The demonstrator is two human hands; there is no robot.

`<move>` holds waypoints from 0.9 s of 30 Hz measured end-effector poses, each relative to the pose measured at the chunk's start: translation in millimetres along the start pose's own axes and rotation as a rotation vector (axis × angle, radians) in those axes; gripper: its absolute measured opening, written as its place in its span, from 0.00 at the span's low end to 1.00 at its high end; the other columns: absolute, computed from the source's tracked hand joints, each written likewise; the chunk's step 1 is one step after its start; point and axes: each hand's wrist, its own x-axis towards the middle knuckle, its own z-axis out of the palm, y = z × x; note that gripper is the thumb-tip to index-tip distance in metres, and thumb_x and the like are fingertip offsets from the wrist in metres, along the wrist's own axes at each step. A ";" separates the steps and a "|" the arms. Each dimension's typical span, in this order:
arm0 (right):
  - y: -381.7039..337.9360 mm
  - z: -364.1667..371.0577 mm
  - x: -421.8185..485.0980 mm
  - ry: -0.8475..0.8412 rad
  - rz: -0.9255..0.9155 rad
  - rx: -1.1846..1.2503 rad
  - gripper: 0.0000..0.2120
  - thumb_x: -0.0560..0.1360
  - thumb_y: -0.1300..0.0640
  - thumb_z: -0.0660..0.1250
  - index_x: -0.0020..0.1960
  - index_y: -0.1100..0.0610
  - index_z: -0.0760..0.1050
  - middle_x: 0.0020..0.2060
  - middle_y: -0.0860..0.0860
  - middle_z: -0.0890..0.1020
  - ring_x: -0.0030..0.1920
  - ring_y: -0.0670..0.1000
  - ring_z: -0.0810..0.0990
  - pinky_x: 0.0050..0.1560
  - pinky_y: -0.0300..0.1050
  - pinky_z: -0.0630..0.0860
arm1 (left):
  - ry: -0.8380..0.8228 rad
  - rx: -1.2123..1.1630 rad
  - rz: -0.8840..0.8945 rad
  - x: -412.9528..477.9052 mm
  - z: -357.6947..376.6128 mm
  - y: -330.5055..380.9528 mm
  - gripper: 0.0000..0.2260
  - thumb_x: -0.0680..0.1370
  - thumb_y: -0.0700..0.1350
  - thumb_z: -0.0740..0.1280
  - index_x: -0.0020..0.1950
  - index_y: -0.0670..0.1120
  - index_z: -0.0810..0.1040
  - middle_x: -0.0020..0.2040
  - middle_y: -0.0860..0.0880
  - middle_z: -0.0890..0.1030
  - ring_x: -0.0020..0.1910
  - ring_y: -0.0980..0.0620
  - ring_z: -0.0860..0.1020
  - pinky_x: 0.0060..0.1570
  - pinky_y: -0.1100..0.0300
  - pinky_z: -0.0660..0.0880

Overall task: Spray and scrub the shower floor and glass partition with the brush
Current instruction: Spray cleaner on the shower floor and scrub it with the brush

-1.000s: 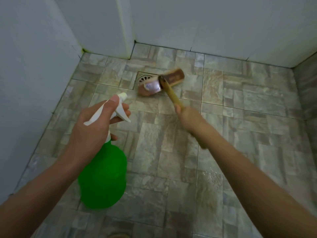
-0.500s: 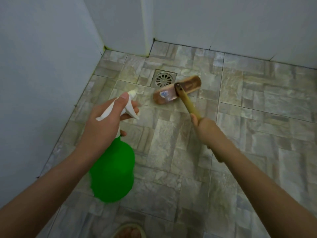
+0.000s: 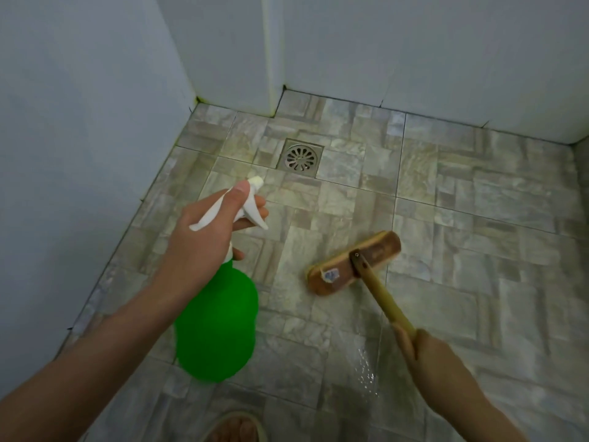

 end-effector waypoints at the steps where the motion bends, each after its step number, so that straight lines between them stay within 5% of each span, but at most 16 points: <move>1: -2.4 -1.1 0.8 -0.006 -0.007 -0.005 0.23 0.77 0.37 0.50 0.38 0.54 0.68 0.31 0.51 0.76 0.36 0.55 0.79 0.34 0.46 0.70 | -0.004 0.006 0.000 -0.4 0.1 1.6 0.13 0.82 0.56 0.61 0.46 0.55 0.84 0.42 0.59 0.87 0.44 0.62 0.85 0.27 0.66 0.75; 8: -72.7 -35.3 98.7 0.043 -0.160 0.128 0.26 0.80 0.38 0.49 0.33 0.55 0.67 0.30 0.52 0.73 0.31 0.53 0.73 0.33 0.45 0.69 | -0.099 0.067 0.066 -26.0 6.2 -5.4 0.10 0.82 0.56 0.62 0.51 0.60 0.84 0.47 0.58 0.87 0.50 0.61 0.85 0.27 0.66 0.75; 13: 36.8 -6.2 -19.8 -0.040 -0.055 -0.029 0.24 0.77 0.35 0.48 0.39 0.53 0.70 0.32 0.49 0.77 0.33 0.49 0.77 0.32 0.41 0.69 | -0.093 0.079 0.064 -42.1 -9.1 -13.3 0.13 0.83 0.54 0.61 0.44 0.62 0.84 0.47 0.60 0.87 0.48 0.63 0.84 0.27 0.66 0.76; 17: 81.9 15.0 -88.1 -0.196 0.030 -0.355 0.37 0.60 0.23 0.34 0.46 0.47 0.68 0.37 0.46 0.78 0.40 0.43 0.79 0.49 0.41 0.77 | -0.049 0.106 0.044 -49.0 -27.5 -25.5 0.12 0.83 0.54 0.61 0.50 0.57 0.84 0.47 0.59 0.87 0.49 0.63 0.84 0.27 0.65 0.77; 21: -2.1 10.2 -25.1 -0.104 -0.105 -0.103 0.24 0.77 0.35 0.48 0.45 0.53 0.70 0.35 0.49 0.77 0.35 0.50 0.77 0.34 0.44 0.72 | -0.011 0.118 0.011 -52.2 -37.4 -30.9 0.12 0.83 0.55 0.61 0.53 0.55 0.84 0.45 0.60 0.87 0.48 0.61 0.85 0.28 0.66 0.77; 24: -65.9 -0.8 50.1 0.013 -0.148 0.074 0.28 0.78 0.35 0.49 0.42 0.57 0.72 0.35 0.53 0.76 0.37 0.57 0.78 0.37 0.45 0.70 | -0.002 0.107 0.015 -54.2 -35.2 -35.0 0.12 0.82 0.55 0.62 0.54 0.54 0.84 0.44 0.60 0.87 0.47 0.62 0.85 0.27 0.67 0.76; 27: -45.1 -0.4 46.6 0.015 -0.111 0.077 0.26 0.78 0.36 0.50 0.36 0.55 0.68 0.32 0.52 0.75 0.34 0.56 0.75 0.34 0.45 0.67 | -0.007 0.098 0.020 -55.3 -33.4 -35.1 0.12 0.82 0.54 0.62 0.54 0.54 0.84 0.44 0.59 0.87 0.48 0.62 0.85 0.27 0.66 0.76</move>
